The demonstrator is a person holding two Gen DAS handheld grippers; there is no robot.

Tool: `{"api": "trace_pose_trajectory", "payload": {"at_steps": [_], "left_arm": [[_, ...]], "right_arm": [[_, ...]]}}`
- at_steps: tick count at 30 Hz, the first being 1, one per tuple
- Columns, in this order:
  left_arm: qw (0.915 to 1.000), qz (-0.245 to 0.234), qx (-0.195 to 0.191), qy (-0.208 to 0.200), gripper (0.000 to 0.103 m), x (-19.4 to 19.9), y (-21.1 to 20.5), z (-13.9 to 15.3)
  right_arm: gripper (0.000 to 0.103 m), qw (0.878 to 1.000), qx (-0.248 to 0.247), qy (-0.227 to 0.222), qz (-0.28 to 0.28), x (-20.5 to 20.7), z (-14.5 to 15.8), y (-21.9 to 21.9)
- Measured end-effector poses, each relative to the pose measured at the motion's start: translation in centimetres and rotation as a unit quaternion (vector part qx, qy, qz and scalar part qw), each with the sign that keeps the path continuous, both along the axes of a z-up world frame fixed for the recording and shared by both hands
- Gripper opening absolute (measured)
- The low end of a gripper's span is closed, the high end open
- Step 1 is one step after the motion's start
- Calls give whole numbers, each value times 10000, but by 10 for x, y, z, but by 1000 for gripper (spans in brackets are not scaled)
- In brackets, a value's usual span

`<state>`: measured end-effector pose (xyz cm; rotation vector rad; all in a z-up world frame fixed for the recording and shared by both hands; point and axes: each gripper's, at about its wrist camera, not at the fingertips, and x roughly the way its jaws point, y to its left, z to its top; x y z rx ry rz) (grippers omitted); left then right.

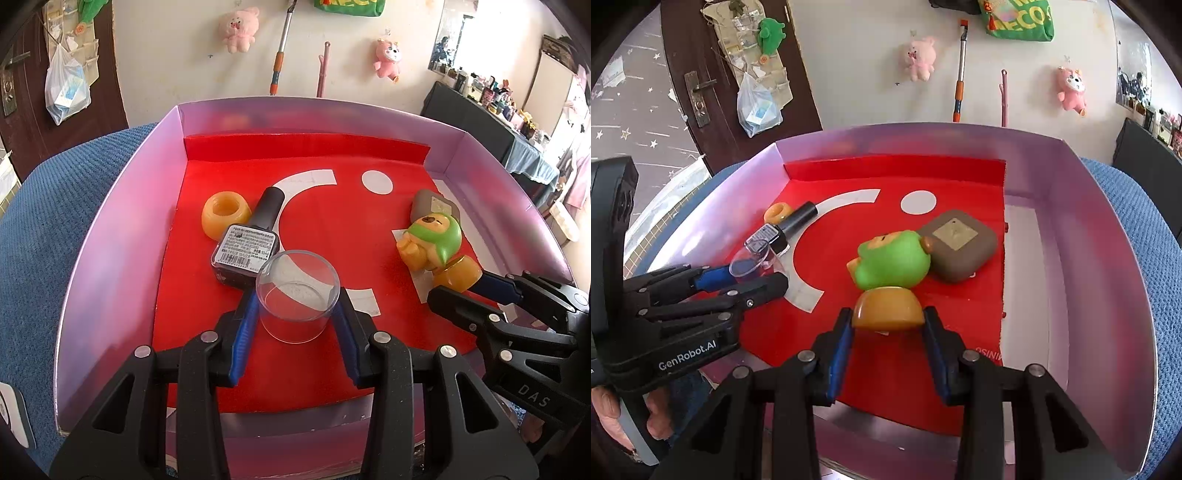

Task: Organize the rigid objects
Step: 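Carry the clear cup with the left tool while the right tool carries the orange sponge into the box, then open the left tool to set down the cup while the right tool releases the sponge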

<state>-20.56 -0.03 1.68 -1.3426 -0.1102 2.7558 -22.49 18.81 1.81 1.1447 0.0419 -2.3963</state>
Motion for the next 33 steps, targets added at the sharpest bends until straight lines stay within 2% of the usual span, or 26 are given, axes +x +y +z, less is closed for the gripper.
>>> {"api": "trace_pose_trajectory", "payload": {"at_steps": [10,16,18,19,25,31,33], "left_arm": [[10000,25,-58,-21,40,2,1,-1],[10000,40,-83,-36,41,3,2,0],[10000,46,-56,-46,55,3,1,0],[10000,59,-32,-55,58,4,0,0],[9999,96,-3,-61,59,6,-2,1],[10000,66,18,-47,65,11,-1,3],[10000,43,22,-31,69,12,0,4]], "right_arm": [[41,10000,-7,-5,4,0,0,0],[48,10000,-31,-12,12,3,0,1],[48,10000,-39,-15,7,3,1,1],[48,10000,-45,-20,2,3,1,1],[54,10000,-74,-25,-7,9,1,4],[55,9999,-101,20,1,15,6,7],[58,9999,-113,50,0,18,8,9]]}}
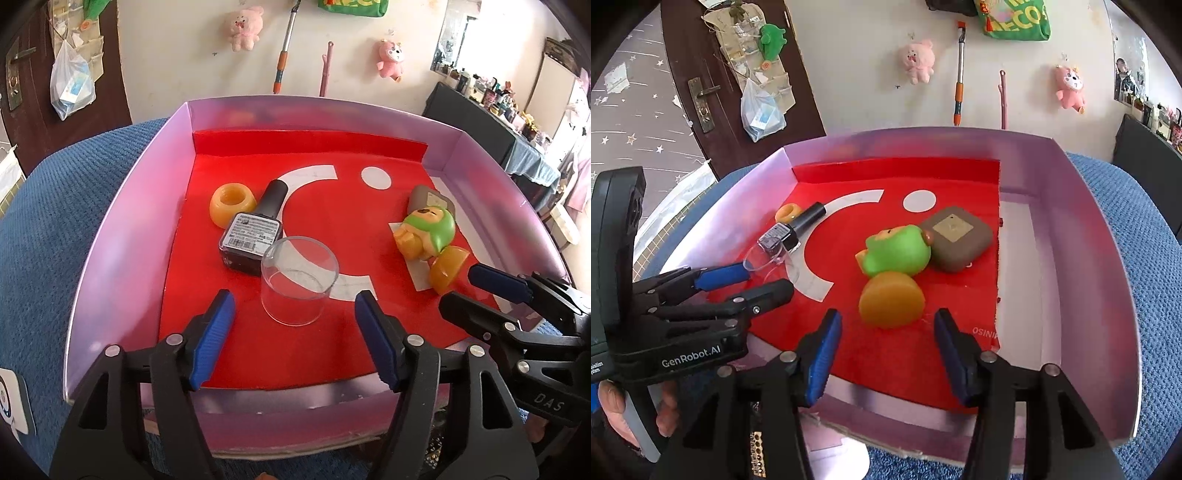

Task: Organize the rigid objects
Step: 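Open the left tool to set down the cup while the right tool releases the sponge, then withdraw both open tools from the pink box toward the remaining table items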

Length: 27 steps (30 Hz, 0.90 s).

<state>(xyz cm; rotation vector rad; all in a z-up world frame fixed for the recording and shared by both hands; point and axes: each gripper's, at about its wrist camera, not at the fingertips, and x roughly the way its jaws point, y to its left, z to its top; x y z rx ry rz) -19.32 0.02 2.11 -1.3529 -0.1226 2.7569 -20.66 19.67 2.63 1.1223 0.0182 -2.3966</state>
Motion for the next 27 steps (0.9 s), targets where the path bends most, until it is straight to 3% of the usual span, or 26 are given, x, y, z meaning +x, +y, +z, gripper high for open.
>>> {"api": "trace_pose_trajectory", "payload": {"at_steps": [19,21,27], "left_arm": [[9996,-69,-50,262,84,24,8,18],[9994,-34,-110,317,95,27,9,20],[9989,14,-147,443,96,37,6,26]], "right_arm": [[75,9991,-191,371,37,36,30,15],[76,9990,-199,389,36,39,32,16],[84,9986,-266,456,52,49,36,18]]}}
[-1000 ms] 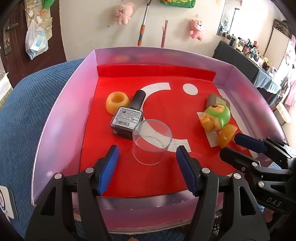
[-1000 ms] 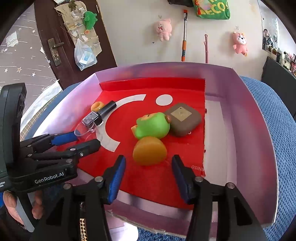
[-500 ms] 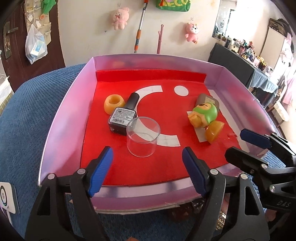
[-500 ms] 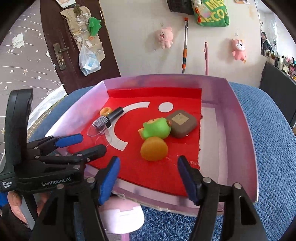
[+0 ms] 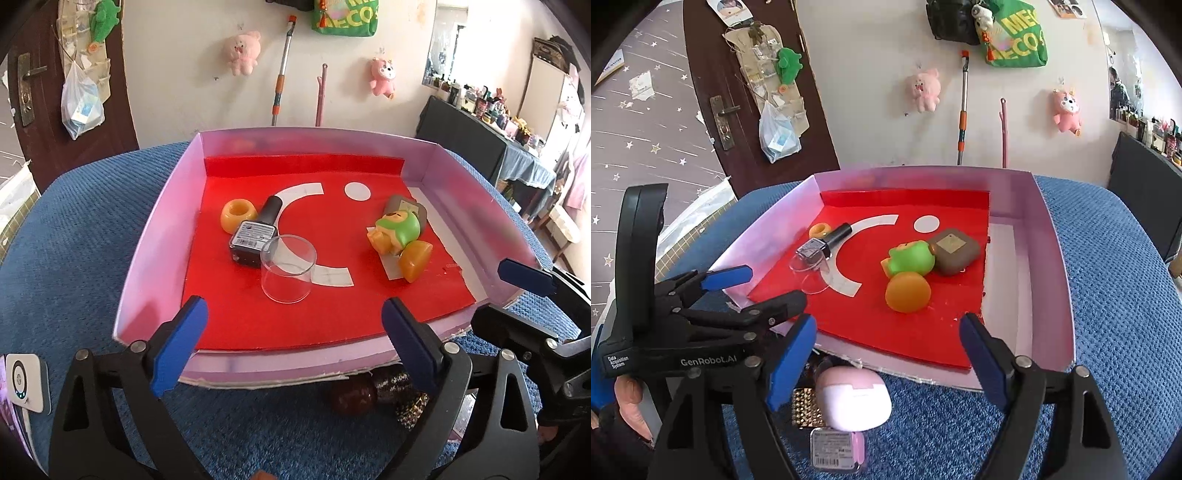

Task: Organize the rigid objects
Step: 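Withdraw both open tools from the pink box toward the remaining table items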

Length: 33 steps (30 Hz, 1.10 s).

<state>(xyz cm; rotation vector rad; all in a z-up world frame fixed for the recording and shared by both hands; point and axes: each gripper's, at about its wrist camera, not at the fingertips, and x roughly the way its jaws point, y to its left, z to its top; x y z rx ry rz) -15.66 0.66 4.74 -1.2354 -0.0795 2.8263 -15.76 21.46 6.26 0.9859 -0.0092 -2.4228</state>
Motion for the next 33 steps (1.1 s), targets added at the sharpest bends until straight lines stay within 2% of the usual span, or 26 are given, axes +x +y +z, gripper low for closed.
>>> {"api": "trace_pose_trajectory", "payload": {"at_steps": [9,14,33], "left_arm": [[9998,89,-115,151,100,16,-1,6],[9995,134,-176,232,100,26,-4,8],[9985,62,-380,401,100,59,-2,5]], "right_arm": [[99,9999,-82,118,67,16,7,1],[102,9998,-113,167,79,25,10,2],[103,9984,-132,519,161,60,13,6]]}}
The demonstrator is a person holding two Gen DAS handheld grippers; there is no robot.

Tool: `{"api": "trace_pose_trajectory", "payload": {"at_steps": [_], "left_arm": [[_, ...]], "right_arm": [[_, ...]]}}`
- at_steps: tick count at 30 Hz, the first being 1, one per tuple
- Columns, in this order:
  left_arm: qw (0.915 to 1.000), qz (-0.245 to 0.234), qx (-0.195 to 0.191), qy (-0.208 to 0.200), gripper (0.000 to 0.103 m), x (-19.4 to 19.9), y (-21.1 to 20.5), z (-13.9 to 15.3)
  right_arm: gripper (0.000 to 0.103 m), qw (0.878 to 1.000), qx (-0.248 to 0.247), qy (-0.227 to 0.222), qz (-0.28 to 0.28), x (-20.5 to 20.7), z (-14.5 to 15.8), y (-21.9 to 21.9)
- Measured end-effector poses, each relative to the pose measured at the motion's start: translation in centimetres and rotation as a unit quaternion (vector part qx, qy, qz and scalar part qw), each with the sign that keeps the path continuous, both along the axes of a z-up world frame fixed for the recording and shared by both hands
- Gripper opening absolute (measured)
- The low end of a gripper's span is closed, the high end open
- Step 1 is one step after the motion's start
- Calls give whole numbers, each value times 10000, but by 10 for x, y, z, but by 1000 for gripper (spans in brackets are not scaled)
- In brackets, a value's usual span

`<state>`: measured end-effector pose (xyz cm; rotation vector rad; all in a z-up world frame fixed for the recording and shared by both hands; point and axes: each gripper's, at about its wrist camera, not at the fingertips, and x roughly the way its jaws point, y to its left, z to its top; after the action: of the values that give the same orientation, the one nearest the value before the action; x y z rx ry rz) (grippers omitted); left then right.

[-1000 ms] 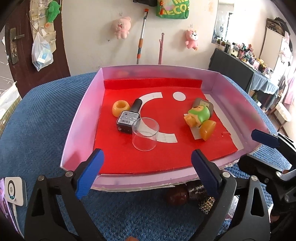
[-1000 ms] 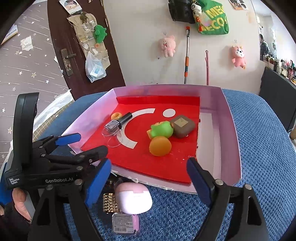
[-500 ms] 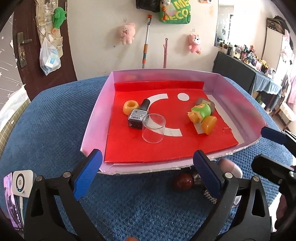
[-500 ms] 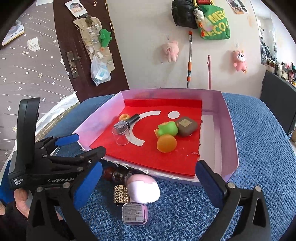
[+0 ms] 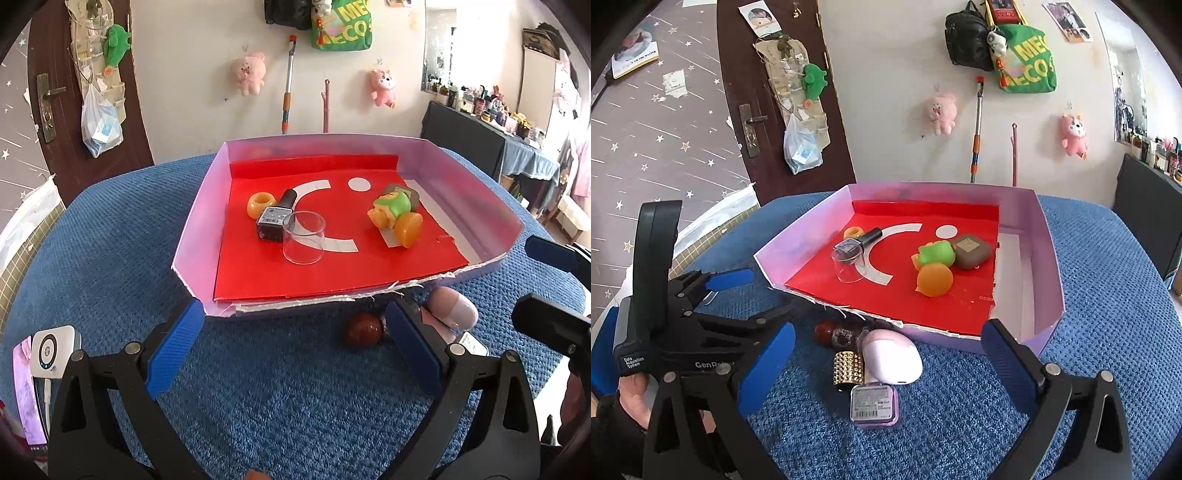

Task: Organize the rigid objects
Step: 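Withdraw both open tools from the pink box toward the remaining table items, then move the left tool to the gold studded cylinder while the right tool approaches the pink nail polish bottle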

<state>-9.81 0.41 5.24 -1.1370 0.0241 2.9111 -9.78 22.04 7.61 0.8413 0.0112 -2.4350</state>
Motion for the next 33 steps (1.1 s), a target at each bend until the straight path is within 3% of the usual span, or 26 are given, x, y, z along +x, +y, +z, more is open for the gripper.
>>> {"api": "trace_pose_trajectory", "payload": {"at_steps": [10,23,33], "left_arm": [[9999,97,80,74,100,14,-3,-4],[10000,21,-71,4,101,27,7,-11],[9998,-146,89,-139,101,34,11,-19]], "right_arm": [[103,9977,225,636,-51,25,1,0],[103,9972,242,707,-72,44,-2,6],[76,9988,316,382,-50,43,-14,6]]}}
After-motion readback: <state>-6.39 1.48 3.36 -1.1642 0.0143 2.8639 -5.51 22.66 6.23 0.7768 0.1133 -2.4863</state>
